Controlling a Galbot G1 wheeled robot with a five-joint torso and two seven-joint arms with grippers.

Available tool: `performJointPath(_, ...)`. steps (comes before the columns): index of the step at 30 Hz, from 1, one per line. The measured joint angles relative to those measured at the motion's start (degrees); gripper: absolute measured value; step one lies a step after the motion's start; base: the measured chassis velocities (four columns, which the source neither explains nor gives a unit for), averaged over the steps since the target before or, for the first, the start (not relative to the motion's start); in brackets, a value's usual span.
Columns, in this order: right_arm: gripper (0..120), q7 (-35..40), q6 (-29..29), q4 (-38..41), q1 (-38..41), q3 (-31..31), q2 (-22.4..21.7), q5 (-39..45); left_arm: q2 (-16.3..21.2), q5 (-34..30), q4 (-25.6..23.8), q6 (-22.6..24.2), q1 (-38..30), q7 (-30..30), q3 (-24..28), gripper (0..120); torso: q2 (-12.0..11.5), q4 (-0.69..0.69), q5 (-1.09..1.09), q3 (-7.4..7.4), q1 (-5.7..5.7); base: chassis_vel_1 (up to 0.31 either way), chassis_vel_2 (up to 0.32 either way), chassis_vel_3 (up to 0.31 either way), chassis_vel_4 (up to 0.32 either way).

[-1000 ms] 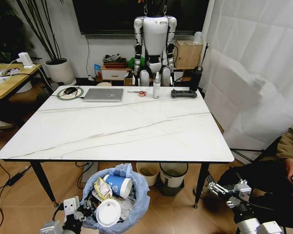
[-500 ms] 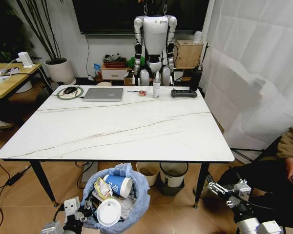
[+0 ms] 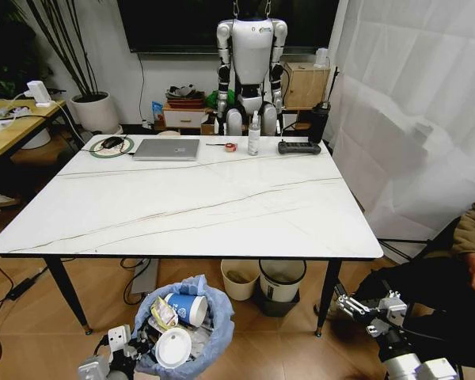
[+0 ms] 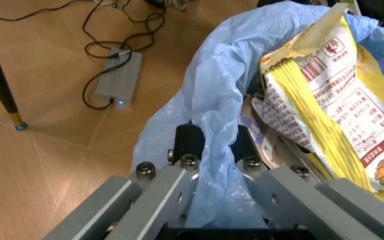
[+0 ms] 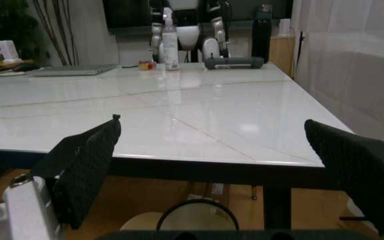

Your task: Pick up the trash bin and place the trash from the table into it.

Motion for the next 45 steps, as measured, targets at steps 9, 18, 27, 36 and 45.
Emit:
performJointPath(9,100,0.01,0.0,0.0,0.0,-0.01,0.0,0.0,0.4,-0.54,7.19,-0.91,-4.95,1.94,0.67,0,-3.02,0.0,-0.01,-1.67,-1.35,0.0,0.0,0.0,0.0)
performJointPath(18,100,0.01,0.0,0.0,0.0,-0.01,0.0,0.0,0.09,0.22,14.28,-3.11,-7.83,4.46,0.96,0,-5.82,0.0,-0.01,-3.18,-2.66,0.0,0.0,0.0,0.0)
performJointPath(27,100,0.01,0.0,0.0,0.01,-0.01,0.0,0.0,-0.51,1.55,19.74,-5.4,-9.92,6.81,0.91,0,-8.42,0.0,0.0,-4.64,-3.78,0.0,0.0,0.0,0.0)
performJointPath(36,100,0.01,0.0,0.0,0.01,-0.02,-0.01,0.01,-1.44,3.11,26.26,-7.82,-12.34,9.14,0.37,0,-11.9,0.0,-0.01,-6.59,-5.32,0.0,0.0,0.0,0.0)
performJointPath(45,100,0.01,-0.01,0.0,0.01,-0.02,-0.01,0.01,-2.56,4.1,29.69,-8.42,-13.66,9.92,0.27,0,-14.39,0.0,0.0,-7.96,-6.45,0.0,0.0,0.0,0.0)
